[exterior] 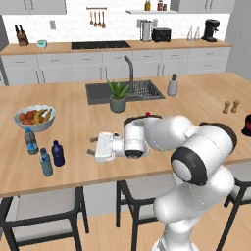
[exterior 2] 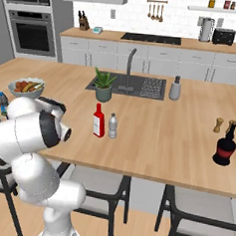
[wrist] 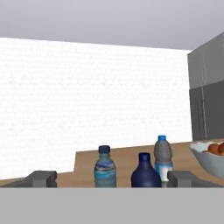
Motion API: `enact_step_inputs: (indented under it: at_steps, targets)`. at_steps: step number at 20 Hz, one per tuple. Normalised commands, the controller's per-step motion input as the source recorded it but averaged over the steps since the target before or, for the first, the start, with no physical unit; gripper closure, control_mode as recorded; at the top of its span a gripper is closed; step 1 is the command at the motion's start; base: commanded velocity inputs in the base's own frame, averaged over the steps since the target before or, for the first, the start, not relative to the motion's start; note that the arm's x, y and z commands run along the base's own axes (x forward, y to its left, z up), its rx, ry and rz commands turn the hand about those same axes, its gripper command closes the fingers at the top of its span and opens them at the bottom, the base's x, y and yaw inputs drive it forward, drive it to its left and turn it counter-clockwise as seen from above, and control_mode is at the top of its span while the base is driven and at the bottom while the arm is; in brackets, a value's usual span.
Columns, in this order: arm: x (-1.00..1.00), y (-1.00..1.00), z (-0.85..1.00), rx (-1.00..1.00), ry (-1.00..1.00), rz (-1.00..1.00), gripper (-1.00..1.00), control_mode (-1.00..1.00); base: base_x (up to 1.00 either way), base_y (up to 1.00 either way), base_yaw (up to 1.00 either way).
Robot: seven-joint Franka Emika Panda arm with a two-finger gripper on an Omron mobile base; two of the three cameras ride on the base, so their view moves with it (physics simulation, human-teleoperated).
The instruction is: Move the plastic bottles in the middle to the plastics group, and the glass bottles in the middle to the glass group.
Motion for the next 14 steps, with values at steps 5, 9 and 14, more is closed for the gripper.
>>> enact_step_inputs:
  at_steps: [5,9,14]
  targets:
    - [-0.47,-0.66,0.29,0.0,-0.04,-0.04,-1.0,-1.0,0.0,0.0,0.0]
    - [-0.36,-0.8,0.17,0.0,0.0,-0.07,-1.0,-1.0,0.0,0.0,0.0]
    - [-0.24,-0.86,0.19,0.0,0.0,-0.07,-1.0,-1.0,0.0,0.0,0.0]
